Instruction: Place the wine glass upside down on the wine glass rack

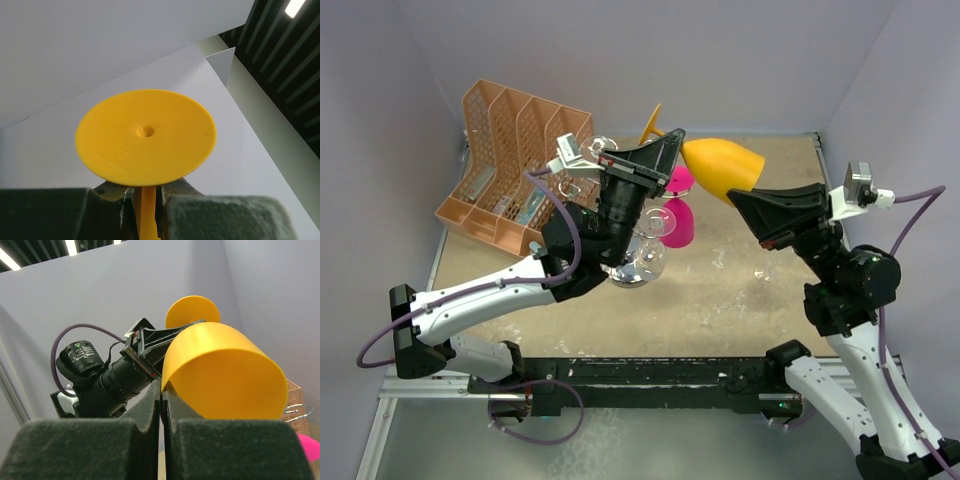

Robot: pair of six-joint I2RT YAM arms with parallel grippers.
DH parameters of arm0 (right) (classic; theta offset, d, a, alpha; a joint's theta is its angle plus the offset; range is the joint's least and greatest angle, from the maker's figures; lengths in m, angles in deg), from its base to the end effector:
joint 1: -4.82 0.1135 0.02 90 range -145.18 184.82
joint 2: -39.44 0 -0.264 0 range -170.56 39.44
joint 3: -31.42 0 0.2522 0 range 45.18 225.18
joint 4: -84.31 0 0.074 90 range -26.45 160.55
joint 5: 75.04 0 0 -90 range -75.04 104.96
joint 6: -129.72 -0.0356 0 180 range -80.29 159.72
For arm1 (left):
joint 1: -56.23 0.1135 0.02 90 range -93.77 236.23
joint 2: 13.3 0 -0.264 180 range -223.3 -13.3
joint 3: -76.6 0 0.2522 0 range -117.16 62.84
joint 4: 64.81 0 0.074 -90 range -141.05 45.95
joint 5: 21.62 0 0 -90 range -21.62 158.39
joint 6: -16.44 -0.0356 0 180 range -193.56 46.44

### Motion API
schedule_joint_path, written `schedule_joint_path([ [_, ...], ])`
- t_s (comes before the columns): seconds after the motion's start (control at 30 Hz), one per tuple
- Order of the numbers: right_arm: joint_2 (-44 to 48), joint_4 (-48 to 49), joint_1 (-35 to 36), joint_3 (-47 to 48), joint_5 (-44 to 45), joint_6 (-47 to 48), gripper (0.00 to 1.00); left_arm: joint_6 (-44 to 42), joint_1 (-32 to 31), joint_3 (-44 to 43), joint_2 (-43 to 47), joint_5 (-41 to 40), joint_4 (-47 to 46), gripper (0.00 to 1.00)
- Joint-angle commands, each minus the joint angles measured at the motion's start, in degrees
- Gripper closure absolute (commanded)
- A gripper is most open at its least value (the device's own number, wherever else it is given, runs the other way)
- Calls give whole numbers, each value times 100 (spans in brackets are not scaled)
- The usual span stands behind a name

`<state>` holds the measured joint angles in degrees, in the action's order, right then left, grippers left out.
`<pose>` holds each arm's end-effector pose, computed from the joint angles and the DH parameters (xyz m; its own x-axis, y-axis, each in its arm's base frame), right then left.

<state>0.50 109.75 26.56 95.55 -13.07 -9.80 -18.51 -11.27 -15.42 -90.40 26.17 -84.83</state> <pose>0.0957 0.0562 0.4683 0.0069 0.7256 -0.6881 -0.9382 0.2428 0.2466 0.1319 -0.2560 0.4933 -0.2626 -0.9525 -0.1542 0.4509 0.0202 -0.8923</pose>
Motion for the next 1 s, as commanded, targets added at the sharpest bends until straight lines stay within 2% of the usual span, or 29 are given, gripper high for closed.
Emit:
schedule_joint_path([
  [0.0,51,-59,15,110,-214,7,96,-366,43,-171,72,-9,-456,100],
  [0.07,71,-156,15,110,-174,19,84,-512,57,-180,95,34,-486,100],
  [0.2,130,-561,8,379,170,78,45,-785,120,-263,170,60,-355,100],
  [0.27,156,-986,15,507,471,189,36,-925,175,-397,172,130,-142,100],
  [0.43,283,-1838,14,775,1120,374,31,-1644,336,-952,151,485,641,100],
  [0.57,267,-2728,8,1158,1694,364,31,-2651,378,-1436,85,707,1424,100],
  [0.63,138,-3352,10,1464,1785,364,31,-3180,378,-1457,73,839,1476,100],
  [0.77,-107,-3802,9,1940,1781,361,32,-4184,380,-1285,62,1171,1165,100],
  [0.97,-653,-3852,6,2747,1116,231,32,-6012,380,-1478,-104,1944,1176,100],
])
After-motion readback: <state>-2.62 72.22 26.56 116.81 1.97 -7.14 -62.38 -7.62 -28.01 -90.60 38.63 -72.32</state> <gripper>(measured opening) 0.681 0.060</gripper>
